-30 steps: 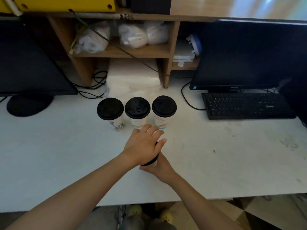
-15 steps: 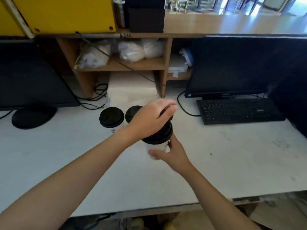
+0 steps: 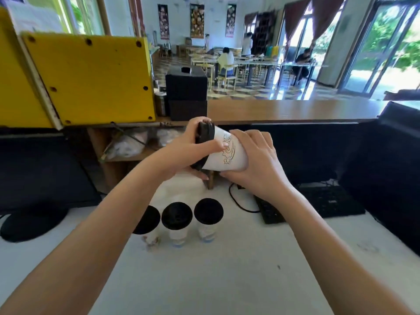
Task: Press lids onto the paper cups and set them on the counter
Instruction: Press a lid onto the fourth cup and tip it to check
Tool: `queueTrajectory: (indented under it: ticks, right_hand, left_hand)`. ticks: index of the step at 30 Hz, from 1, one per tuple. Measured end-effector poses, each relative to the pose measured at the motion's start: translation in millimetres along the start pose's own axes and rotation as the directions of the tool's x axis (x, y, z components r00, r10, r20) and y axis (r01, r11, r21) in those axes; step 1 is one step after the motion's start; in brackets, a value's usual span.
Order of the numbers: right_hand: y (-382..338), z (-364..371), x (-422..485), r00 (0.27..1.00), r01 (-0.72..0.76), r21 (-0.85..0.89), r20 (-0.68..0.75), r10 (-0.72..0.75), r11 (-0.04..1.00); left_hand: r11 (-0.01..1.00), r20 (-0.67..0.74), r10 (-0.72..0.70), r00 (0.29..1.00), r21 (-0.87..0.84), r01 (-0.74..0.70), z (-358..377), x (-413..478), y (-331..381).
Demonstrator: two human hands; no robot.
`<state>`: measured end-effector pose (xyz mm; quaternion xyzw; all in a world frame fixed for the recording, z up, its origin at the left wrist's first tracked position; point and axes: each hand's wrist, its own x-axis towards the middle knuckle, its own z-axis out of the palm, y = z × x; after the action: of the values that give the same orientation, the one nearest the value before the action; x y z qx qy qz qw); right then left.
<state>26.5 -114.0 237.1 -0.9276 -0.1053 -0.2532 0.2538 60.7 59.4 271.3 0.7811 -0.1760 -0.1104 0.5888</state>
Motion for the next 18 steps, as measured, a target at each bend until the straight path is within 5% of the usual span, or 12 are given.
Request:
queueTrajectory:
  ticks: [4,7,10,14,18]
  right_hand:
    - [10.7,-11.2,3.8,0.988,-0.147,0.217,0.073,0.134,0.965]
    - [17.7,-14.5,3.9,0.840,-0.537,0.535,0.276,0.467,0.652]
    - [26.2,-11.5,2.8,0.716,-0.695,0.615,0.547,0.435,0.372]
    - [28.4,-6.3,2.0,0.786,-0.606,0.711,0.466,0.406,0.358]
    - [29.3,-1.1,0.0,0.866,-0.484,0.751,0.338,0.367,0.449]
  left_hand:
    - [0.990,-0.053,0.094,0.994,-0.102,-0.099,5.5,2.1,-19.5]
    - [0.970,-0.091,0.203,0.975,-0.115,-0.212,6.0,-1.3,-34.8]
    - [0.913,-0.059,0.395,0.917,0.135,-0.385,5.0,-1.8,-44.4]
    - [0.896,0.030,0.423,0.905,0.135,-0.423,-2.2,2.8,-55.4]
    - [0.970,0.101,0.081,0.992,-0.239,-0.055,-9.8,12.0,-61.7]
